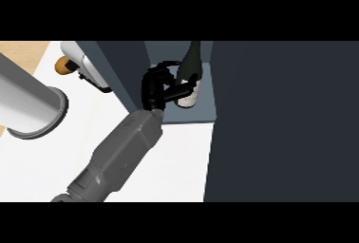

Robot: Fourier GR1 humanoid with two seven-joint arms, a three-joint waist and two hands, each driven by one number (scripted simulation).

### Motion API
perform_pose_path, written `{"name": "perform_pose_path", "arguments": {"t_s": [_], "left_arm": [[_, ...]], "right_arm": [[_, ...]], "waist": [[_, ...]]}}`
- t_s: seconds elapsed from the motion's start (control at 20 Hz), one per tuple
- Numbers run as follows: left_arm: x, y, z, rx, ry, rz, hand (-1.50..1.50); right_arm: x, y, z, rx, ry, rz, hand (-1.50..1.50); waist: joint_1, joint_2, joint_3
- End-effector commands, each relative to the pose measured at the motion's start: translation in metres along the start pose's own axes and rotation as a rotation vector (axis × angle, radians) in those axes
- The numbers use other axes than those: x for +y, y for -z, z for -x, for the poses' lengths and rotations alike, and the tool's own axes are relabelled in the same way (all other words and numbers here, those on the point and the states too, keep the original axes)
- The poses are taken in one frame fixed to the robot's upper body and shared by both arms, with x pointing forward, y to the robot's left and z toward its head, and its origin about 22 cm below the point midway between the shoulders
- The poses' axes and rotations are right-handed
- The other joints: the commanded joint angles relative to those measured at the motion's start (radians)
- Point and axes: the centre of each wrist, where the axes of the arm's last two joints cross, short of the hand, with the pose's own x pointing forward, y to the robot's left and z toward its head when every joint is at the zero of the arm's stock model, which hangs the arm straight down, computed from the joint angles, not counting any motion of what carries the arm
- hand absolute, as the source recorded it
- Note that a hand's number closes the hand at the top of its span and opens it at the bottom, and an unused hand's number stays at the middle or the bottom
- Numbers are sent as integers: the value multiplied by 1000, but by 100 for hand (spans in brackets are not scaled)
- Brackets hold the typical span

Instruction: Pick up the wine, place it into the cabinet and close the cabinet

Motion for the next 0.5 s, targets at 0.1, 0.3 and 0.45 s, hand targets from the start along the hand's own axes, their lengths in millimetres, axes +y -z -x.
{"name": "perform_pose_path", "arguments": {"t_s": [0.1,0.3,0.45], "left_arm": [[0,16,-5,-19,13,-25,150],[-6,40,-38,-53,125,-68,150],[4,44,-29,-69,172,-118,150]], "right_arm": [[5,-23,-37,-68,74,-54,-150],[8,-24,-34,-72,83,-40,-150],[11,-16,-23,-56,95,-46,-150]], "waist": [[-10,3,0],[-2,-2,1],[-10,5,0]]}}
